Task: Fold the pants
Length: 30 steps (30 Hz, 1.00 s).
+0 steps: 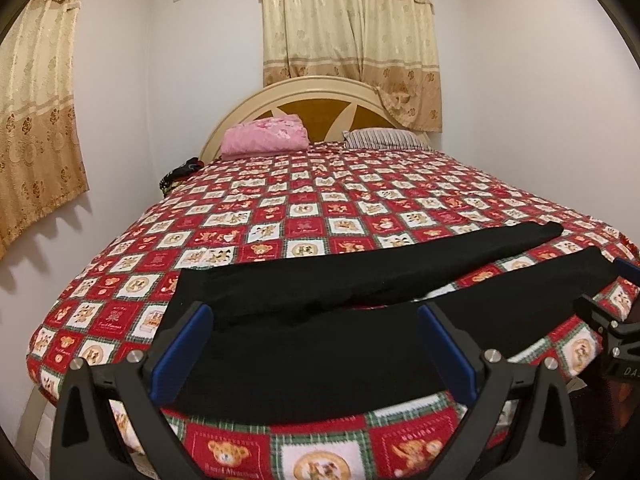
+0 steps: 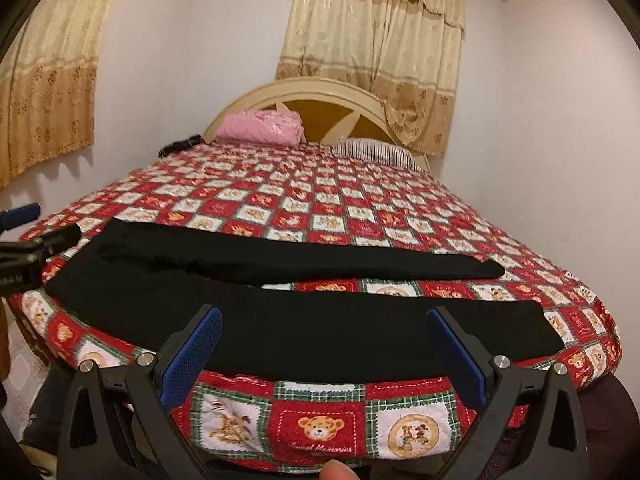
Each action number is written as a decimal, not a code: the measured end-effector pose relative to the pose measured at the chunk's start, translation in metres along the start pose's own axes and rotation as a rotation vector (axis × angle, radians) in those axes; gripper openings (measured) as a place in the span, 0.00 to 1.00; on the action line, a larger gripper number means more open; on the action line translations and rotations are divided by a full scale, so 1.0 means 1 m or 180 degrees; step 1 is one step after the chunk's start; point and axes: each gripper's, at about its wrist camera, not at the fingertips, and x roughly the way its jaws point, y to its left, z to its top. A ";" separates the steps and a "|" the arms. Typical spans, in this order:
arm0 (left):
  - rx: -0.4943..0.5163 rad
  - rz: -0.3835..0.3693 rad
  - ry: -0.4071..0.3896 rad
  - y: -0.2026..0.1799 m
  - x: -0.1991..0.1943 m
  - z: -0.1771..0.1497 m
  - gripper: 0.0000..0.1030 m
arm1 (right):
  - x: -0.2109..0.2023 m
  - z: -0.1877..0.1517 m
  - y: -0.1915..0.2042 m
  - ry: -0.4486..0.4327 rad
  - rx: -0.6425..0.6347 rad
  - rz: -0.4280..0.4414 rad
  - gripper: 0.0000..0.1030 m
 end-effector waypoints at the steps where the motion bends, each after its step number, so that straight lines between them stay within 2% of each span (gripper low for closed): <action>1: 0.0005 0.0009 0.0036 0.002 0.008 0.000 1.00 | 0.007 0.000 -0.001 0.0042 0.0014 0.0008 0.99; 6: 0.0042 -0.0041 0.0230 0.024 0.045 0.003 1.00 | 0.040 0.002 -0.004 0.0204 0.0016 0.0048 0.99; 10: 0.0078 0.0281 0.0279 0.065 0.076 0.009 1.00 | 0.064 0.008 -0.010 0.0302 -0.0025 0.0157 0.99; 18: 0.0000 0.0691 0.0695 0.157 0.151 0.016 1.00 | 0.115 0.018 -0.024 0.0464 -0.0070 0.0123 0.99; 21: -0.0133 0.0654 0.0851 0.178 0.178 0.020 0.97 | 0.130 0.019 -0.025 0.0523 -0.0104 0.0152 0.99; 23: -0.0255 0.0515 0.0981 0.186 0.196 0.023 0.83 | 0.142 0.020 -0.029 0.0591 -0.0050 0.0211 0.99; 27: -0.0344 0.0344 0.1148 0.193 0.230 0.023 0.76 | 0.158 0.023 -0.042 0.0675 0.0107 0.0296 0.99; 29: -0.0380 0.0270 0.1218 0.196 0.245 0.020 0.68 | 0.163 0.025 -0.046 0.0690 0.0121 0.0276 0.96; 30: -0.0427 0.0207 0.1255 0.197 0.251 0.017 0.64 | 0.164 0.025 -0.050 0.0698 0.0133 0.0278 0.92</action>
